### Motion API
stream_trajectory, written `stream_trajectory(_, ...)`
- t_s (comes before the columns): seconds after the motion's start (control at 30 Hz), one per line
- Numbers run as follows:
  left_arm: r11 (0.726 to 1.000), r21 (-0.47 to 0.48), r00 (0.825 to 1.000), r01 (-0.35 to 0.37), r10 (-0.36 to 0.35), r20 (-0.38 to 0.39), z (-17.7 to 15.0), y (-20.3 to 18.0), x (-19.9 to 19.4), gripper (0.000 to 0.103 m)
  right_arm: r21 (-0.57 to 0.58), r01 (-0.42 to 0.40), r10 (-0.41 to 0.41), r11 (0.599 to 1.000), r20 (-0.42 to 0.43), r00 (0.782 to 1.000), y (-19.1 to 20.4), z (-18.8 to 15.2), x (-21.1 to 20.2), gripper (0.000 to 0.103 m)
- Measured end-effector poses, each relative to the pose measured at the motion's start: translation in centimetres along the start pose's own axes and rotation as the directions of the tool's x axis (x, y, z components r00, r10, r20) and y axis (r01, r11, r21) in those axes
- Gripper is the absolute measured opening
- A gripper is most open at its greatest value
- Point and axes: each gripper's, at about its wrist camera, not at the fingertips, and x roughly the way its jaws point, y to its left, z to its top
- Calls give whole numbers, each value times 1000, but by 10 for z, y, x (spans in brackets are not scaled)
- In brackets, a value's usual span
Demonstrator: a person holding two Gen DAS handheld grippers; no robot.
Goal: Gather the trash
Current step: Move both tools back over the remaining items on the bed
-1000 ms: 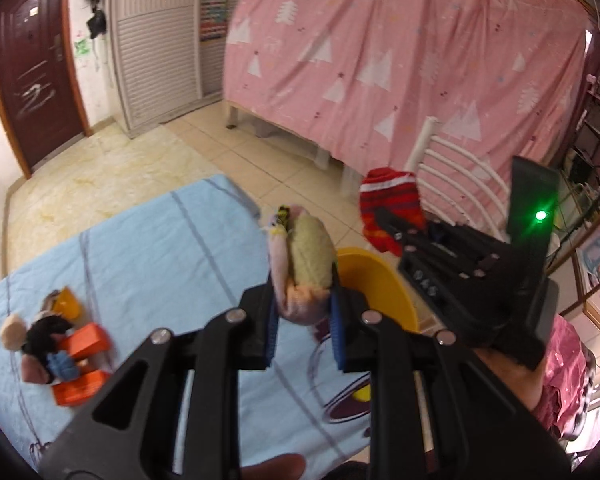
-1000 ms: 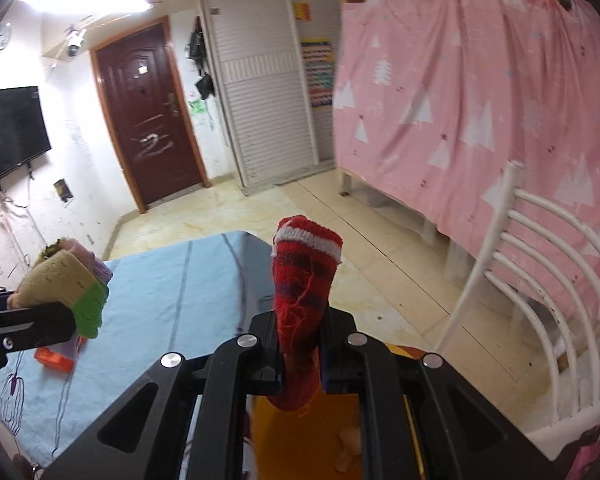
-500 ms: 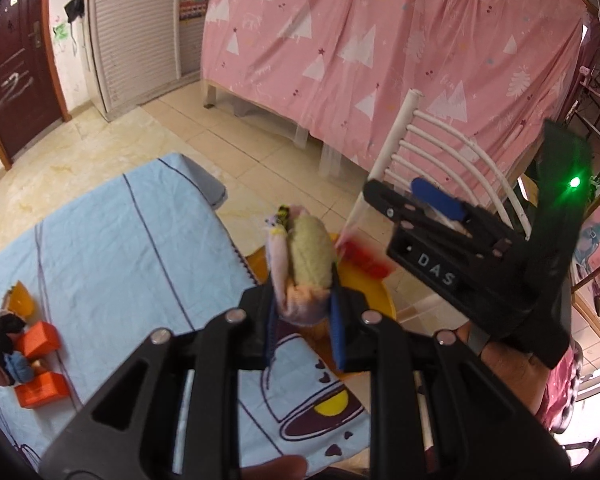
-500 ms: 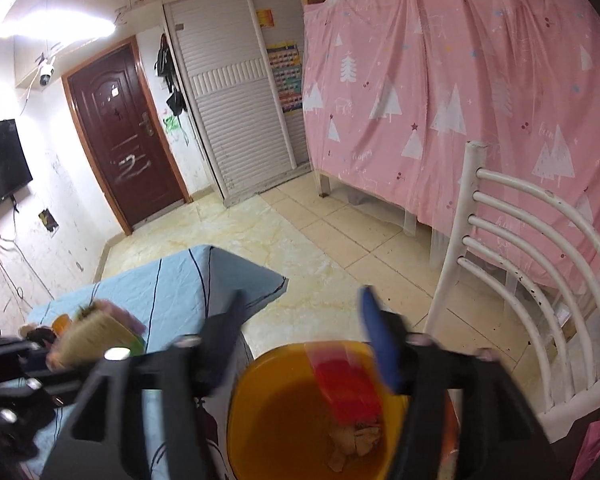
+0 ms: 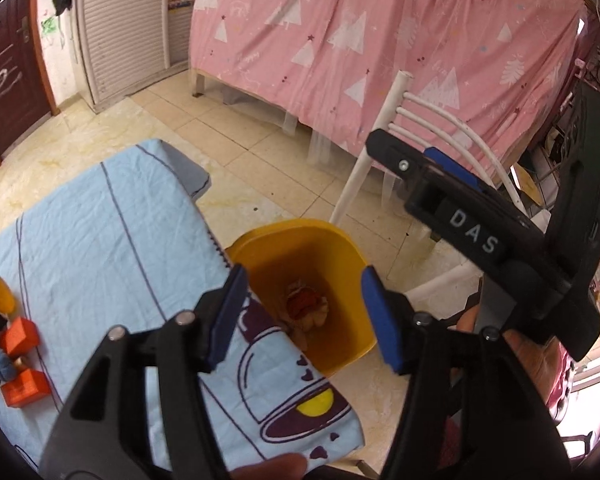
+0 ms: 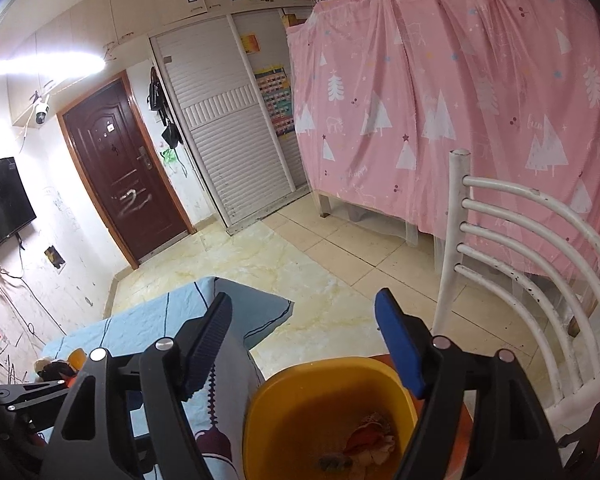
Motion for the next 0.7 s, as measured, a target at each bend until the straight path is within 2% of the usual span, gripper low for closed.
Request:
stream_trajectory(0.2,997,-68,998,-38,41,41,-9,31,-24,61,-37,-64,64,997,-4,998,26,2,6,71)
stream_trajectory(0.4,978,-151,984,-142,156,89,-21,79,-57,64,-113,-159,157,981,-27,987,80,-2,16,76)
stream_trajectory(0.53,950,-239,968,-199,229,106,-32,123,-82,65,-175,-217,208,960,-68,976,122,-12,26,78)
stream_trajectory(0.7,899,-346,939,-268,325,116,-45,175,-113,66,-248,-283,258,927,-127,958,169,-28,34,80)
